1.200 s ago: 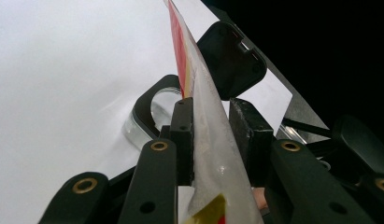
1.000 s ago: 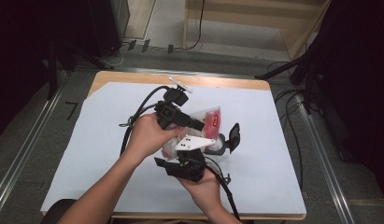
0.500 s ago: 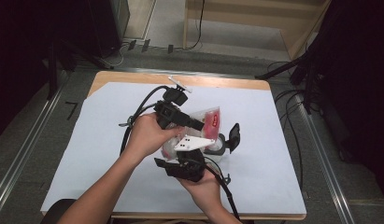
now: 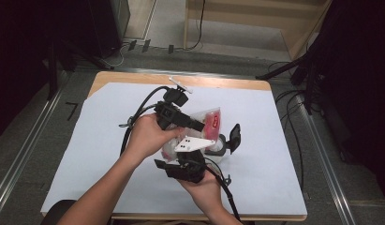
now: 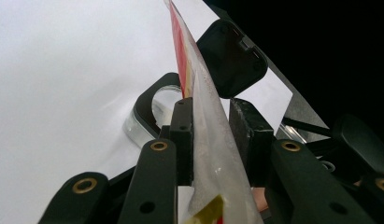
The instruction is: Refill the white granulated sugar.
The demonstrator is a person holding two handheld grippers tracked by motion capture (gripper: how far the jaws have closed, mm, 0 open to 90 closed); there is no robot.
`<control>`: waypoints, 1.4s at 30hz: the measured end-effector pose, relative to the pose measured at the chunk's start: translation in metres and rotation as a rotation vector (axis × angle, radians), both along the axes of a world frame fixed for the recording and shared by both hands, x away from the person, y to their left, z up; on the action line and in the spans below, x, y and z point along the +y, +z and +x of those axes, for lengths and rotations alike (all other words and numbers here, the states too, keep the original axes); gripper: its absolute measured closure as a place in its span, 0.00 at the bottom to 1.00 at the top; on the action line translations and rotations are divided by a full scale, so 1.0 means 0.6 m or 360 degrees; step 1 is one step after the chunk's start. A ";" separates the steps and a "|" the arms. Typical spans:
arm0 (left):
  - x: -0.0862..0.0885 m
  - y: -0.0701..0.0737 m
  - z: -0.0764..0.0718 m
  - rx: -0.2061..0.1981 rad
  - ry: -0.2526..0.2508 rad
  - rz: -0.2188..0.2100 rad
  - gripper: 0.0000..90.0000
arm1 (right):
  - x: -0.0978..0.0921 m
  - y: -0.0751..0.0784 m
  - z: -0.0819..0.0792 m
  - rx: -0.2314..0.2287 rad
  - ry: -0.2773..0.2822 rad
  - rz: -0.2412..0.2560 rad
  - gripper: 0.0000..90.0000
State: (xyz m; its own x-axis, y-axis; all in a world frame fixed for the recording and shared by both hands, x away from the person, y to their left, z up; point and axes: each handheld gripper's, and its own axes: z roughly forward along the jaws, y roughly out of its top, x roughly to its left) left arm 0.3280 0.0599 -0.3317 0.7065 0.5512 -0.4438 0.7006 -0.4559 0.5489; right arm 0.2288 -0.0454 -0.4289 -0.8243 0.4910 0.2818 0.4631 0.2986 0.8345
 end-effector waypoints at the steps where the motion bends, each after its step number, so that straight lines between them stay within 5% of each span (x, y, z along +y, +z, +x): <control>1: 0.000 0.000 0.000 0.0000 0.0000 0.0000 0.80 | 0.000 0.000 0.000 0.0000 0.0000 0.0000 0.70; 42: -0.003 0.002 -0.005 -0.0033 -0.0015 0.0026 0.80 | 0.001 -0.001 -0.002 -0.0002 0.0001 -0.0008 0.70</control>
